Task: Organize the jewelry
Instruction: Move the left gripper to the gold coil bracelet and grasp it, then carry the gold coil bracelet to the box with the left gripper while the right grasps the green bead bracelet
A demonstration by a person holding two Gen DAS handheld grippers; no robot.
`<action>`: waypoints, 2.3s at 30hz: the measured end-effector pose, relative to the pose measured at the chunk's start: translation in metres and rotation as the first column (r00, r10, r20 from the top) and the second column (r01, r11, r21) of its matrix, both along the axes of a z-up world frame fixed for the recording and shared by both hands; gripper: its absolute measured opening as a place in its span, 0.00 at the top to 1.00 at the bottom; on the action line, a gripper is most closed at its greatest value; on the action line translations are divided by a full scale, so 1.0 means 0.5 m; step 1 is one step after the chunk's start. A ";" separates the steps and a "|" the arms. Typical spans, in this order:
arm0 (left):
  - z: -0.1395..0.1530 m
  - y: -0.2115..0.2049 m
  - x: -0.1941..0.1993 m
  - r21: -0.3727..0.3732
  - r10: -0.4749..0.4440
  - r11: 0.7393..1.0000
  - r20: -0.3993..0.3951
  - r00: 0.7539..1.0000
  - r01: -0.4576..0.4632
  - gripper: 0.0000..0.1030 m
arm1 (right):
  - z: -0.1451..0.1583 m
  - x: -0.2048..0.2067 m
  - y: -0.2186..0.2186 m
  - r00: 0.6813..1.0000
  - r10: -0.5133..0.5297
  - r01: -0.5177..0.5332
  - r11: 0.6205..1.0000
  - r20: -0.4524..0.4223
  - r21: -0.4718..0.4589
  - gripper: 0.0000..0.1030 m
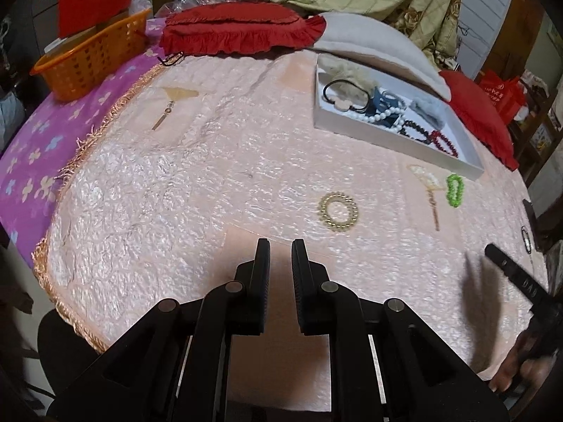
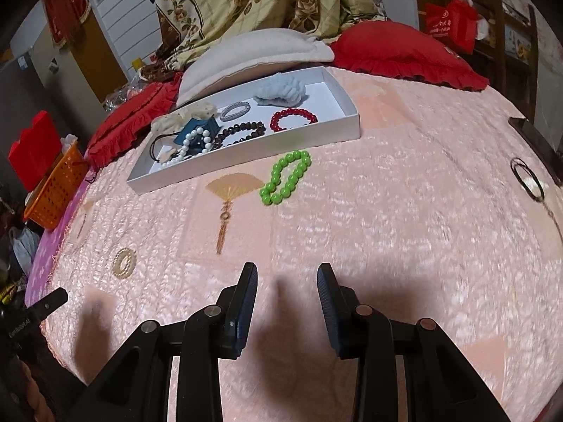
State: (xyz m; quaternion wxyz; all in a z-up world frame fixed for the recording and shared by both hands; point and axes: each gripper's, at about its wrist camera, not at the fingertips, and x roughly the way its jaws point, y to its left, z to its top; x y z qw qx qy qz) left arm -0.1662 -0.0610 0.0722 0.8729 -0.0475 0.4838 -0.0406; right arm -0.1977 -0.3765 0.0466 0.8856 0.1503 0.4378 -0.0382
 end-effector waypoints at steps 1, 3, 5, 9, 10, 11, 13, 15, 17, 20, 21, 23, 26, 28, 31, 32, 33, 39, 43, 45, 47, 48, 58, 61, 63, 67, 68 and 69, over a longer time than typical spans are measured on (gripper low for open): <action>-0.004 0.000 0.007 0.004 -0.005 1.000 -0.008 1.000 0.005 0.89 | -0.003 0.013 -0.005 1.000 0.006 -0.006 1.000 -0.012 -0.002 0.67; -0.011 -0.003 0.022 0.007 -0.022 1.000 -0.017 1.000 0.022 0.89 | -0.010 0.039 -0.013 0.999 0.016 -0.017 1.000 -0.028 -0.007 0.67; -0.019 -0.010 0.042 0.010 -0.051 0.999 -0.027 0.998 0.051 0.89 | -0.016 0.071 -0.018 0.999 0.029 -0.030 0.999 -0.038 -0.022 0.67; -0.038 -0.031 0.084 -0.020 -0.122 0.992 -0.042 0.992 0.121 0.89 | -0.031 0.131 -0.033 0.998 0.034 -0.036 0.999 -0.056 -0.025 0.67; -0.046 -0.038 0.098 -0.032 -0.143 0.989 -0.047 0.989 0.142 0.89 | -0.036 0.146 -0.038 0.998 0.031 -0.032 0.999 -0.060 -0.020 0.67; -0.051 -0.043 0.108 -0.036 -0.155 0.988 -0.052 0.987 0.153 0.89 | -0.039 0.157 -0.043 0.998 0.029 -0.030 0.999 -0.062 -0.014 0.67; -0.060 -0.054 0.129 -0.056 -0.176 0.983 -0.055 0.983 0.173 0.89 | -0.044 0.174 -0.050 0.998 0.031 -0.031 0.999 -0.063 0.005 0.67; -0.067 -0.065 0.147 -0.070 -0.200 0.978 -0.053 0.978 0.196 0.89 | -0.050 0.193 -0.056 0.997 0.033 -0.032 0.999 -0.067 0.014 0.67; -0.076 -0.078 0.164 -0.077 -0.228 0.972 -0.054 0.972 0.224 0.89 | -0.051 0.206 -0.056 0.997 0.046 -0.045 0.999 -0.056 0.016 0.67; -0.084 -0.087 0.179 -0.090 -0.239 0.968 -0.046 0.970 0.234 0.89 | -0.052 0.224 -0.050 0.997 0.057 -0.058 0.998 -0.056 -0.010 0.67; -0.086 -0.088 0.183 -0.103 -0.243 0.966 -0.050 0.969 0.237 0.89 | -0.052 0.230 -0.048 0.997 0.061 -0.062 0.998 -0.053 -0.011 0.67; -0.088 -0.086 0.188 -0.128 -0.242 0.964 -0.053 0.969 0.234 0.89 | -0.052 0.239 -0.043 0.997 0.063 -0.064 0.998 -0.046 -0.020 0.67; -0.095 -0.090 0.184 -0.161 -0.258 0.956 -0.063 0.964 0.245 0.89 | -0.055 0.251 -0.021 0.996 0.075 -0.079 0.994 -0.047 -0.080 0.67; -0.095 -0.094 0.174 -0.169 -0.270 0.951 -0.060 0.961 0.257 0.90 | -0.057 0.256 -0.003 0.995 0.090 -0.095 0.986 -0.048 -0.135 0.67; -0.096 -0.099 0.162 -0.216 -0.282 0.941 -0.073 0.957 0.261 0.91 | -0.059 0.256 0.012 0.993 0.111 -0.115 0.980 -0.036 -0.164 0.75; -0.095 -0.100 0.158 -0.215 -0.278 0.942 -0.072 0.958 0.258 0.91 | -0.059 0.256 0.014 0.992 0.120 -0.124 0.979 -0.034 -0.162 0.84; -0.095 -0.102 0.156 -0.210 -0.276 0.944 -0.074 0.958 0.256 0.92 | -0.059 0.256 0.012 0.992 0.122 -0.126 0.980 -0.035 -0.157 0.87; -0.074 -0.100 0.142 -0.221 -0.253 0.947 -0.070 0.965 0.232 0.92 | -0.048 0.232 -0.023 0.993 0.117 -0.117 0.993 -0.004 -0.026 0.92; -0.026 -0.093 0.131 -0.250 -0.259 0.937 -0.024 0.966 0.245 0.92 | -0.021 0.201 -0.051 0.995 0.095 -0.097 0.993 0.029 0.063 0.92; 0.003 -0.090 0.124 -0.269 -0.264 0.929 0.002 0.965 0.255 0.92 | -0.008 0.188 -0.062 0.995 0.085 -0.089 0.992 0.042 0.093 0.92; 0.030 -0.088 0.118 -0.278 -0.270 0.923 0.025 0.963 0.266 0.92 | 0.008 0.176 -0.073 0.995 0.079 -0.086 0.989 0.055 0.124 0.92; 0.041 -0.091 0.117 -0.278 -0.274 0.921 0.035 0.961 0.273 0.92 | 0.015 0.174 -0.076 0.995 0.077 -0.084 0.988 0.061 0.133 0.92; 0.164 -0.146 0.202 -0.301 -0.317 0.894 0.100 0.943 0.332 0.92 | 0.121 0.203 -0.105 0.987 0.074 -0.094 0.986 0.146 0.136 0.92; 0.187 -0.185 0.258 -0.298 -0.318 0.894 0.106 0.942 0.335 0.92 | 0.148 0.232 -0.118 0.984 0.071 -0.090 0.990 0.163 0.112 0.92; 0.191 -0.217 0.296 -0.289 -0.318 0.898 0.099 0.943 0.333 0.92 | 0.159 0.256 -0.132 0.985 0.060 -0.077 0.992 0.162 0.104 0.92; 0.179 -0.282 0.367 -0.268 -0.339 0.898 0.080 0.937 0.348 0.92 | 0.150 0.322 -0.159 0.991 0.053 -0.063 0.995 0.126 0.080 0.92; 0.167 -0.304 0.388 -0.253 -0.344 0.902 0.066 0.937 0.349 0.92 | 0.141 0.336 -0.166 0.992 0.050 -0.059 0.995 0.112 0.076 0.92; 0.156 -0.321 0.405 -0.240 -0.346 0.906 0.053 0.937 0.348 0.92 | 0.129 0.352 -0.172 0.994 0.051 -0.058 0.996 0.096 0.073 0.92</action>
